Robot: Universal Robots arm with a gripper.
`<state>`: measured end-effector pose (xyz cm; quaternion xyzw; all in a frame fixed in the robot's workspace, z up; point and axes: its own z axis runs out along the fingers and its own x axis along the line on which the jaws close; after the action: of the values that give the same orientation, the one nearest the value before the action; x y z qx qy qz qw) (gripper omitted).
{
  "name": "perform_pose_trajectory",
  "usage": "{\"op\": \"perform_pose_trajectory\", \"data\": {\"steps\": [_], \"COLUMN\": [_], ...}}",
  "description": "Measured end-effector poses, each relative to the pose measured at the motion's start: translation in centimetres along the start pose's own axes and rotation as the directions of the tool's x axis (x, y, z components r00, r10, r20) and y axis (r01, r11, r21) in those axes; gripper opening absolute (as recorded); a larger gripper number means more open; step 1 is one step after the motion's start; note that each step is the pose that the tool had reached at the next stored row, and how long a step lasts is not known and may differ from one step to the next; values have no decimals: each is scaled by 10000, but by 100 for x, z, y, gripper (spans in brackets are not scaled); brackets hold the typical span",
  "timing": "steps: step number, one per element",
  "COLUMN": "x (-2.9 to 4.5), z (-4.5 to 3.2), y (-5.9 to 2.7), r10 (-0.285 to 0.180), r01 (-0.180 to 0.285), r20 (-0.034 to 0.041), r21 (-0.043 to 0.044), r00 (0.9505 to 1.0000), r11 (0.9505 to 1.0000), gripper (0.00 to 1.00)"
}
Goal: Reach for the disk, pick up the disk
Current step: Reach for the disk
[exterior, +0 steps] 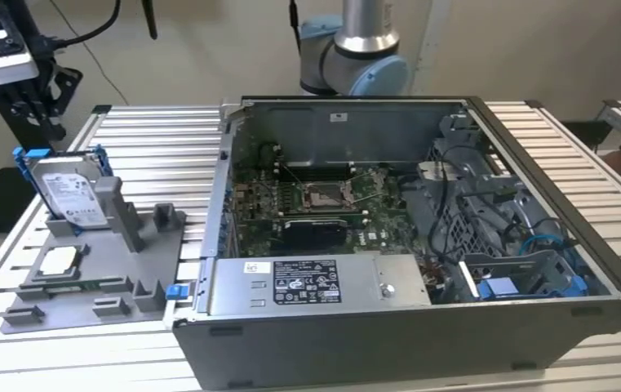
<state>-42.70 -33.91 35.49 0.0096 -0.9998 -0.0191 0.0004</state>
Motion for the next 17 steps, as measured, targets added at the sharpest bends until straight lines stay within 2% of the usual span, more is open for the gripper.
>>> {"op": "perform_pose_trajectory", "data": {"steps": [5, 8, 13, 17], "x": [186, 267, 353, 359], "z": [2, 2, 1, -3], "y": [45, 49, -7, -99], "r10": [1, 0, 0, 0], "r01": [-1, 0, 0, 0], "r20": [-1, -2, -2, -10], "r21": [0, 0, 0, 1], "r00": [10000, 10000, 10000, 10000], "r11": [10000, 10000, 10000, 10000], "gripper": [0, 0, 0, 0]}}
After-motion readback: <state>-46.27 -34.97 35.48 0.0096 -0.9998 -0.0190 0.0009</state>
